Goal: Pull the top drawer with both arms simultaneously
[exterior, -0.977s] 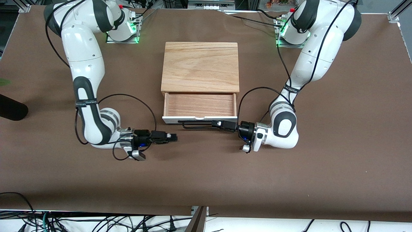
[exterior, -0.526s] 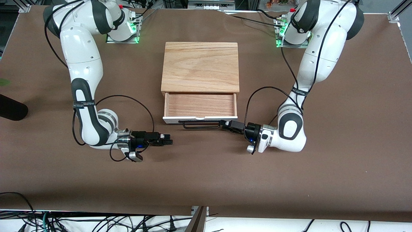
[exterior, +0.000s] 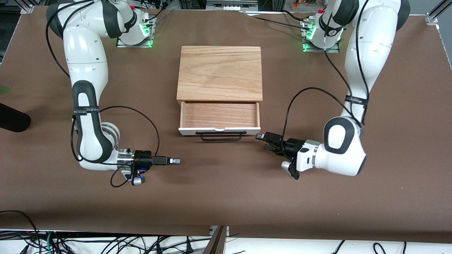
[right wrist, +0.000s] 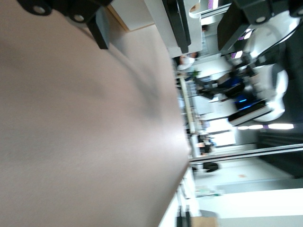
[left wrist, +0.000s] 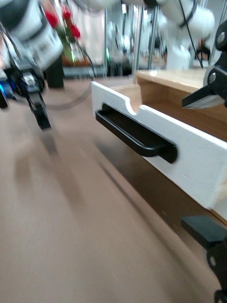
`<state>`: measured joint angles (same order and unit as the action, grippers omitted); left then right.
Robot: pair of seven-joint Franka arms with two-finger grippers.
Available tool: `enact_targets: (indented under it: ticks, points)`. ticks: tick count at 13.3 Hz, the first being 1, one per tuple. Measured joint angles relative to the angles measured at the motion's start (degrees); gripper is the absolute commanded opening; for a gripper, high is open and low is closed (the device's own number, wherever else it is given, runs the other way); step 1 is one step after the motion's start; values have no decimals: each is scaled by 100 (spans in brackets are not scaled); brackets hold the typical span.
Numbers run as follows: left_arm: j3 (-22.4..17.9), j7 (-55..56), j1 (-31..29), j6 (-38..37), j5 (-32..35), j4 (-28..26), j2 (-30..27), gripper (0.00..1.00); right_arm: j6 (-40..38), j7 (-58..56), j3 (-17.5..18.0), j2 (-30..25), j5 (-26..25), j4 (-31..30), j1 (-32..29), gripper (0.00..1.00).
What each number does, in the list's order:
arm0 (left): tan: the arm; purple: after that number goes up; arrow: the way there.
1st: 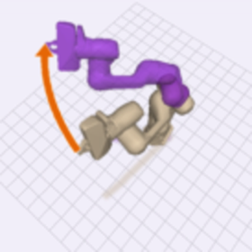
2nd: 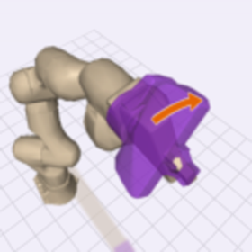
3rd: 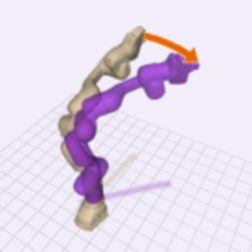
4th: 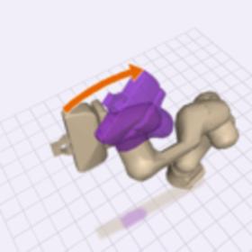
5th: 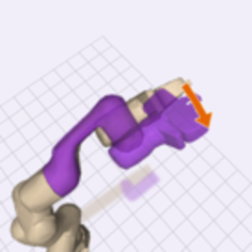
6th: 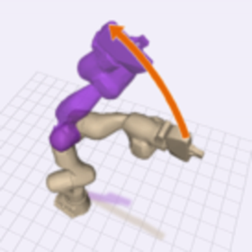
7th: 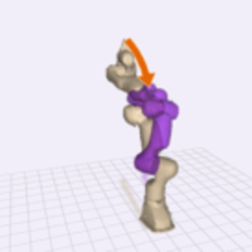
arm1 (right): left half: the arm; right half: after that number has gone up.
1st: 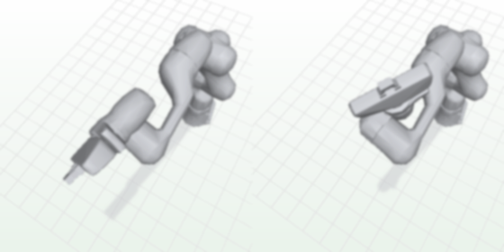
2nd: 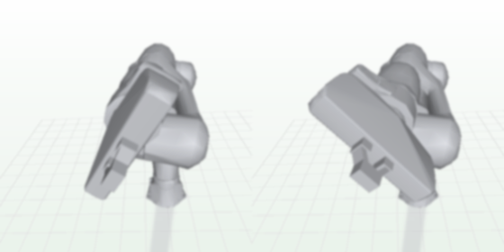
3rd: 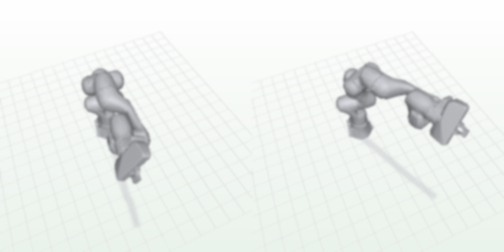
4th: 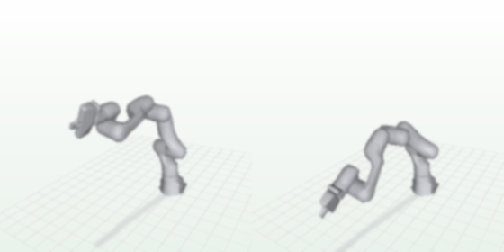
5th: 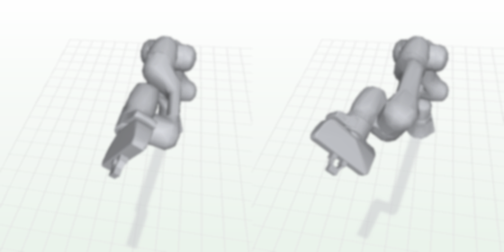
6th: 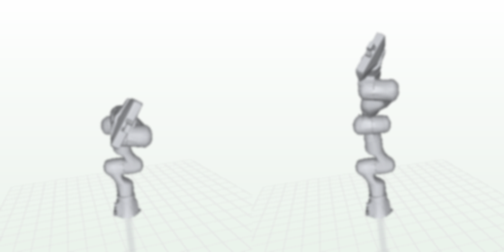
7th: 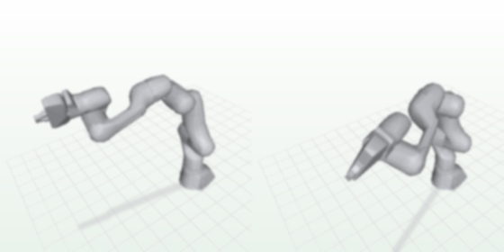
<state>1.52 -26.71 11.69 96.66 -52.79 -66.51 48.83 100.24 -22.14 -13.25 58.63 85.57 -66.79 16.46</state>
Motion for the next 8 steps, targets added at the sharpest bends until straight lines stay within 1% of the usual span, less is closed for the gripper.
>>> enact_targets:
  ticks: [2, 3, 6, 8]
  points:
    - [-4, 307, -30, -15, 1042, 29, -434, 100, 79, 743, -227, -152, -910, 386, 130, 100]
    - [-7, 487, -59, -47, 1608, 31, -697, 100, 73, 934, -306, -316, -1408, 480, 154, 100]
    - [-13, 1097, -156, -590, 2935, 28, -1447, 100, -255, 1132, -457, -931, -2923, 519, 137, 100]
    - [35, 1258, -154, -803, 4176, 1, -1903, 100, -436, 1233, -592, -1251, -3807, 516, 125, 100]
